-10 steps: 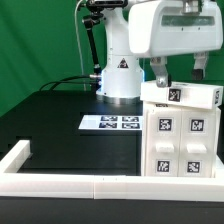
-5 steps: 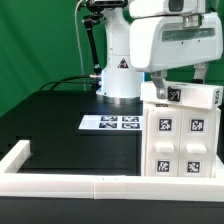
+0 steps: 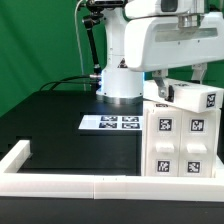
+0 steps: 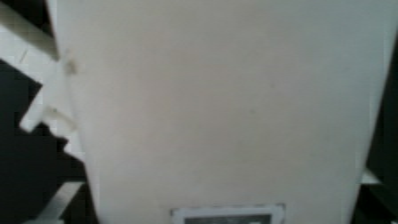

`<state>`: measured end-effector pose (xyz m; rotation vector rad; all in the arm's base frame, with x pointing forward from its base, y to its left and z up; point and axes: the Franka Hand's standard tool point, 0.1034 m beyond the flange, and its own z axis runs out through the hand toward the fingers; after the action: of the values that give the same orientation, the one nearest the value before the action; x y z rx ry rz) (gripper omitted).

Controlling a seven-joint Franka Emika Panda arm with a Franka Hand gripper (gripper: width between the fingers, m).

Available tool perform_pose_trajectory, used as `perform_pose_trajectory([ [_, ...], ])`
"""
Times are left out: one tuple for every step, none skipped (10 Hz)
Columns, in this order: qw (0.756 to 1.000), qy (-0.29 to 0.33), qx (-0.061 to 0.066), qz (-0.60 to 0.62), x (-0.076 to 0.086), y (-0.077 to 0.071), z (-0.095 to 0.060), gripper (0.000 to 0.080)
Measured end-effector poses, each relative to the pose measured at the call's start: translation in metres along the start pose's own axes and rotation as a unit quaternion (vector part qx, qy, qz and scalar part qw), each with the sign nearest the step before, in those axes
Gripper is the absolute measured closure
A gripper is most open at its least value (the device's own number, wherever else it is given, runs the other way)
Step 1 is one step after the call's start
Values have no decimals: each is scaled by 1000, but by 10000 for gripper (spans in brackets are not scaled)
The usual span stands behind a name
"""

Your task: Assemble cabinet

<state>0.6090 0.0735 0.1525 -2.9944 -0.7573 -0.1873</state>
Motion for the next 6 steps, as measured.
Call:
perform_pose_trajectory([
  [997,13,-3,72,0,0,0,241],
  [993,11,-1,115,-1,-1,0,241],
  [986,11,0,165,-1,-1,0,241],
  [980,11,0,197,-1,0,0,241],
  [975,11,0,222,-1,0,0,241],
  [965,11,1,263,-1,0,0,239],
])
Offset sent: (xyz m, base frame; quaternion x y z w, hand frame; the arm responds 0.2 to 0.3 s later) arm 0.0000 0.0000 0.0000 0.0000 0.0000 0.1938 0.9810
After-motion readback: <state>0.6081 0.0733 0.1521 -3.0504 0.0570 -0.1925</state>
